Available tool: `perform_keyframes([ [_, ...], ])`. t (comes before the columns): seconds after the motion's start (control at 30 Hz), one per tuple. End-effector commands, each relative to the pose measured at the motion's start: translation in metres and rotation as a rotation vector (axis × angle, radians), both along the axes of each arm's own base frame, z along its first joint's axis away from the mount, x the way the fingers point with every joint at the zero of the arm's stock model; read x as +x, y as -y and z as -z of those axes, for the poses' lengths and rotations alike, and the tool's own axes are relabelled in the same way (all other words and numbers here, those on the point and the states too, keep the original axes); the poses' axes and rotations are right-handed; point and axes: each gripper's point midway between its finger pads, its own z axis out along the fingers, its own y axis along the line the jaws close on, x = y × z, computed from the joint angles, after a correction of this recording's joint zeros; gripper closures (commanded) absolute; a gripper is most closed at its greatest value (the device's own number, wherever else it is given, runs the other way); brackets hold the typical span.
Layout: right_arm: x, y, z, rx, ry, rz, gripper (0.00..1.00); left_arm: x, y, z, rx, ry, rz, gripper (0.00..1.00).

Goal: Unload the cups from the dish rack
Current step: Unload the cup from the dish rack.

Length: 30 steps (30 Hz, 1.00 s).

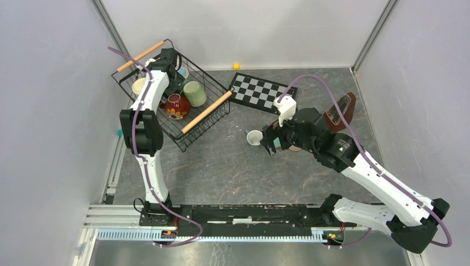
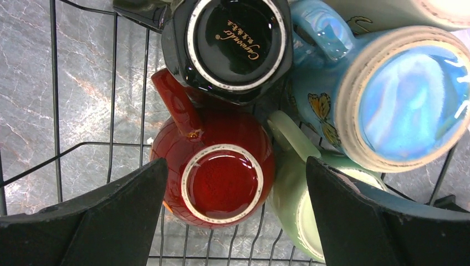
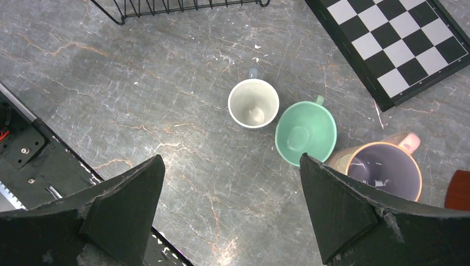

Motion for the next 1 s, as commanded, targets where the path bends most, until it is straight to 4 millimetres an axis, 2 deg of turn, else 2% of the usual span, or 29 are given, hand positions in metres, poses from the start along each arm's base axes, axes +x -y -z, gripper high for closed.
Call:
perform_keyframes([
  [0.0, -0.001, 0.0, -0.002, 0.012, 0.008, 0.003, 0.02, 0.001, -0.006, 0.01, -0.007, -0.003, -0.064, 0.0],
  [0.23, -0.002, 0.001, 0.002, 0.009, 0.004, 0.001, 0.02, -0.005, -0.007, 0.029, -0.023, -0.05, -0.081, 0.0],
  [0.5, -0.005, 0.002, 0.008, 0.019, -0.006, 0.001, 0.02, -0.018, -0.004, 0.037, -0.037, -0.083, -0.081, 0.0],
  [0.97, -0.01, 0.001, 0.015, 0.043, -0.019, -0.002, 0.02, -0.045, 0.007, 0.014, -0.079, -0.032, -0.004, 0.08],
])
